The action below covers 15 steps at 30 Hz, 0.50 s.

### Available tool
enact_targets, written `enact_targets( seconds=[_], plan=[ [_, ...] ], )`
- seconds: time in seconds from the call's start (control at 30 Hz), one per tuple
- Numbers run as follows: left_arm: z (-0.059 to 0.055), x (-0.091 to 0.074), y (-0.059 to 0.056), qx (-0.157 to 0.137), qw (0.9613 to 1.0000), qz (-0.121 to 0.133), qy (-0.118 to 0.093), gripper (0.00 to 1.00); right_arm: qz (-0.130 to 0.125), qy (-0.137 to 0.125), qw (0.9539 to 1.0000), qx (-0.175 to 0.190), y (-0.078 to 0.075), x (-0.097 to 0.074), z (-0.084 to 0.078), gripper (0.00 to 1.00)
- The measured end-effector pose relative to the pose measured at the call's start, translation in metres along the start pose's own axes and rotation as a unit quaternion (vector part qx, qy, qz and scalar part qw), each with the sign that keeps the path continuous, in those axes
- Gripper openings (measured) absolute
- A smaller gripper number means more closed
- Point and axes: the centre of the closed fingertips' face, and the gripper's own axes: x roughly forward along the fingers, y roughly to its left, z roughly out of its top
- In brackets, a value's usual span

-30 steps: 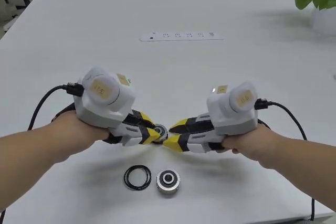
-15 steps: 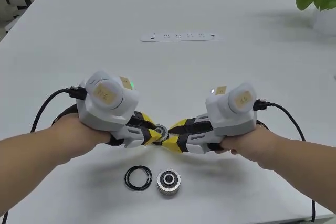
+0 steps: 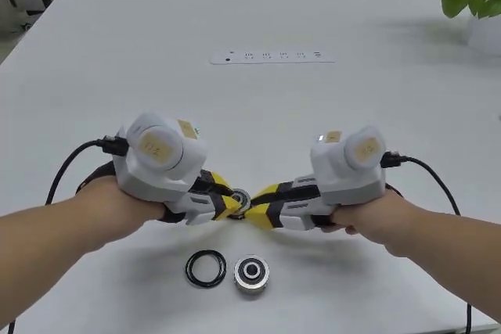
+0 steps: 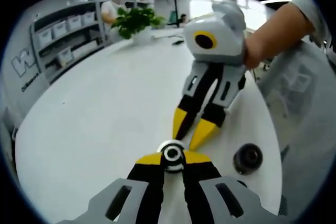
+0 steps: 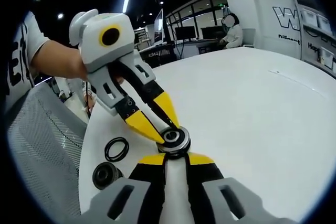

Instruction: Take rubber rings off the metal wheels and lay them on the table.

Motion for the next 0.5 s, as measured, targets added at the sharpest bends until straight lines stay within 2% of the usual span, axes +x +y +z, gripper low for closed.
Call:
enact_targets(
  seconds=[0.2, 0.5],
  plan=[
    [0.0005, 0.0006, 0.0008, -0.003, 1.0000, 0.002, 0.002, 0.13, 0.000, -0.003, 1.0000, 0.005, -0.0002, -0.0005, -0.0001, 0.10],
    [0.0009, 0.0005, 0.0000, -0.009, 1.0000, 0.003, 0.004, 0.13, -0.004, -0.009, 0.9994, 0.033, -0.0043, -0.0023, -0.0005, 0.00]
  ],
)
